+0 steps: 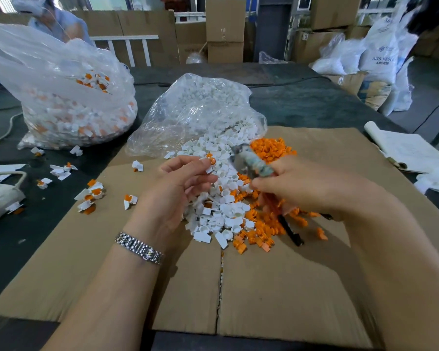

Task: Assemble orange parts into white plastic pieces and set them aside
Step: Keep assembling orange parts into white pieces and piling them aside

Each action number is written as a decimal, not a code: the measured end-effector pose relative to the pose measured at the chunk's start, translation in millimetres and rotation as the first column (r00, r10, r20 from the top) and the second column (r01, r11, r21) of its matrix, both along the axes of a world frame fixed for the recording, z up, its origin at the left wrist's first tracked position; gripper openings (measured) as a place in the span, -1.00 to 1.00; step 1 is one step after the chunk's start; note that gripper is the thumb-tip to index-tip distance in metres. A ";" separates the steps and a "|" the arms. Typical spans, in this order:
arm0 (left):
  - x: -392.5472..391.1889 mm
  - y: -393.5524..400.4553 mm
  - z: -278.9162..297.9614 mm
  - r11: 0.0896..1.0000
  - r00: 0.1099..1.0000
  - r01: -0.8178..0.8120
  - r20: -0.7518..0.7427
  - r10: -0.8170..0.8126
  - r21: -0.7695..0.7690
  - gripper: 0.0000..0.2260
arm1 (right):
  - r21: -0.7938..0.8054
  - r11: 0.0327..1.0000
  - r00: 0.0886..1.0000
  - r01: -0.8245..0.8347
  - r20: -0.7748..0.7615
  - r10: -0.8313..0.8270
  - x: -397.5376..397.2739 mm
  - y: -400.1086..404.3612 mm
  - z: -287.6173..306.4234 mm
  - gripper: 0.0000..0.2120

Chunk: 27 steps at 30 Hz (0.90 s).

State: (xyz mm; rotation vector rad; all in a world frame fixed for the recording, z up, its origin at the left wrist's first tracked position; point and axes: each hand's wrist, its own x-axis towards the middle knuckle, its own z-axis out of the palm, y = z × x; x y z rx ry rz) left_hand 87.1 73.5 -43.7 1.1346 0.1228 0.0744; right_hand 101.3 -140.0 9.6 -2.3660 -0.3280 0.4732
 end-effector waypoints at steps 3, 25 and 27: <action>-0.8 -0.8 1.5 1.000 1.000 -0.012 0.017 0.012 0.001 -0.82 | -0.028 0.996 0.996 -0.089 -0.029 0.089 -7.0 15.6 -2.7 -0.68; 3.8 0.2 -6.7 0.990 1.000 -0.022 -0.003 0.023 0.139 -0.91 | -0.101 0.995 0.974 0.003 0.226 0.020 -24.1 40.7 -28.2 -0.57; 3.7 0.2 -7.4 0.993 1.000 -0.005 -0.006 0.006 0.121 -0.88 | -0.054 0.998 0.984 -0.024 0.173 0.033 -22.2 37.8 -24.3 -0.51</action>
